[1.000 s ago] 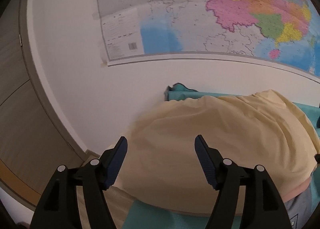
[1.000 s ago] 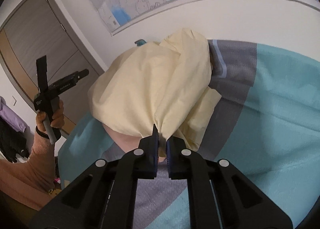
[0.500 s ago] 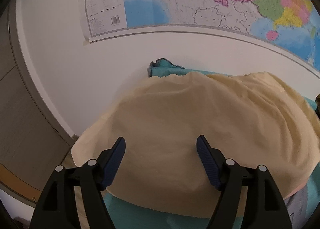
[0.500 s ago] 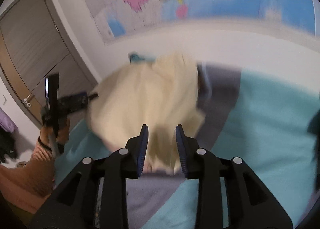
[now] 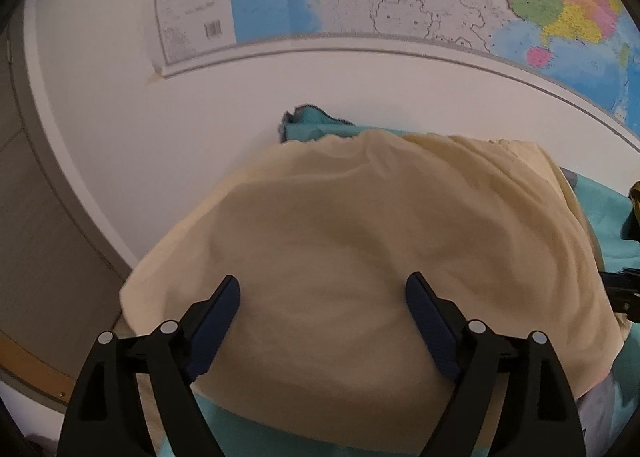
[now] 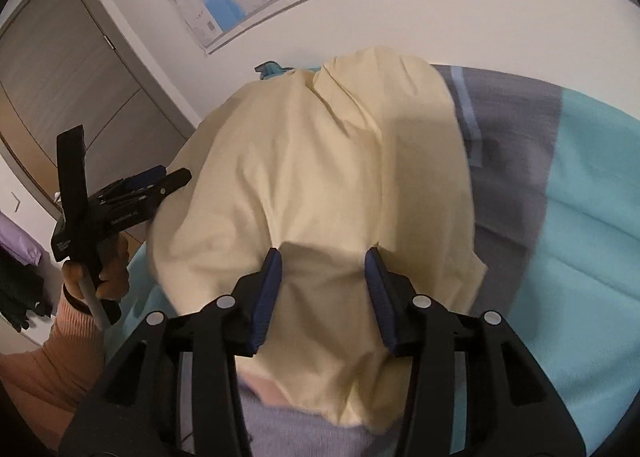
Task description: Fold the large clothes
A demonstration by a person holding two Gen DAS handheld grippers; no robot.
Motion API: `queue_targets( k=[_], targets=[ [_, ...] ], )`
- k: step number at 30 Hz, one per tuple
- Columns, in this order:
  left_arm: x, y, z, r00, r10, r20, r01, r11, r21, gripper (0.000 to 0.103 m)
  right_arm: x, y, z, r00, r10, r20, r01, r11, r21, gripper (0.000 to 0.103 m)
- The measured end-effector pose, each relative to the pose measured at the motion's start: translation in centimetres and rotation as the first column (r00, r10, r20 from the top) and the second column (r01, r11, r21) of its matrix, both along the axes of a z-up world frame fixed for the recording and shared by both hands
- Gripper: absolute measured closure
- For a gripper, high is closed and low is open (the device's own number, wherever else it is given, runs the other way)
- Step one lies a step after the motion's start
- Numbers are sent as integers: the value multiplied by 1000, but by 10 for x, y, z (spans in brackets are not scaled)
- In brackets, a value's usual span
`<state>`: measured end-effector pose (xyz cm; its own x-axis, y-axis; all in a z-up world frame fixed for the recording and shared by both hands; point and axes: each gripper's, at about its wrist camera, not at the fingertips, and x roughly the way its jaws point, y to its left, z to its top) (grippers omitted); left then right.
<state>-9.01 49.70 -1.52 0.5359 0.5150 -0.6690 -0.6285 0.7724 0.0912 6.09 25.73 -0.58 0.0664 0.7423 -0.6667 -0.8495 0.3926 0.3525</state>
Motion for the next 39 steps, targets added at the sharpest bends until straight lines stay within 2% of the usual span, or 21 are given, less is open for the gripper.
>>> queue_targets(
  k=[3, 6, 10, 12, 14, 20, 22, 25, 27, 32, 36, 39],
  targets=[
    [-7, -20, 14, 999, -28, 42, 27, 999, 30, 22, -11, -17, 18, 999, -3, 43, 2, 1000, 28, 60],
    [-10, -42, 22, 993, -92, 80, 90, 996, 23, 22, -30, -28, 31, 995, 21, 99, -28, 997, 74, 59],
    [2, -57, 9, 987, -146, 67, 147, 989, -17, 22, -49, -15, 17, 988, 79, 136, -82, 997, 12, 55],
    [10, -61, -5, 991, -128, 31, 129, 991, -29, 21, -53, -9, 4, 986, 74, 152, -71, 997, -26, 54],
    [14, -61, -11, 994, -108, 20, 109, 993, -45, 20, -51, -9, -4, 991, 60, 117, -58, 998, -25, 53],
    [5, -69, -4, 996, -86, 26, 87, 995, -43, 19, -59, -21, 6, 991, 50, 127, -52, 999, 13, 44],
    [-2, -73, -2, 996, -77, 34, 79, 996, -48, 15, -65, -28, 9, 989, 39, 140, -43, 999, 27, 37],
    [-9, -81, 2, 997, -69, 46, 72, 995, -67, 12, -71, -31, 11, 987, 33, 155, -39, 999, 38, 32],
    [-13, -88, 4, 997, -62, 52, 65, 996, -53, 7, -78, -35, 13, 984, 22, 177, -30, 999, 43, 29],
    [-22, -110, 13, 997, -46, 65, 47, 999, -2, 7, -92, -47, 19, 972, -27, 234, 10, 997, 70, 12],
    [-30, -125, 17, 995, -45, 93, 43, 999, 25, 7, -97, -54, 23, 963, -46, 267, 25, 996, 82, 6],
    [-34, -132, 17, 995, -41, 91, 39, 999, 21, 7, -103, -59, 25, 954, -59, 295, 35, 996, 85, 6]
  ],
)
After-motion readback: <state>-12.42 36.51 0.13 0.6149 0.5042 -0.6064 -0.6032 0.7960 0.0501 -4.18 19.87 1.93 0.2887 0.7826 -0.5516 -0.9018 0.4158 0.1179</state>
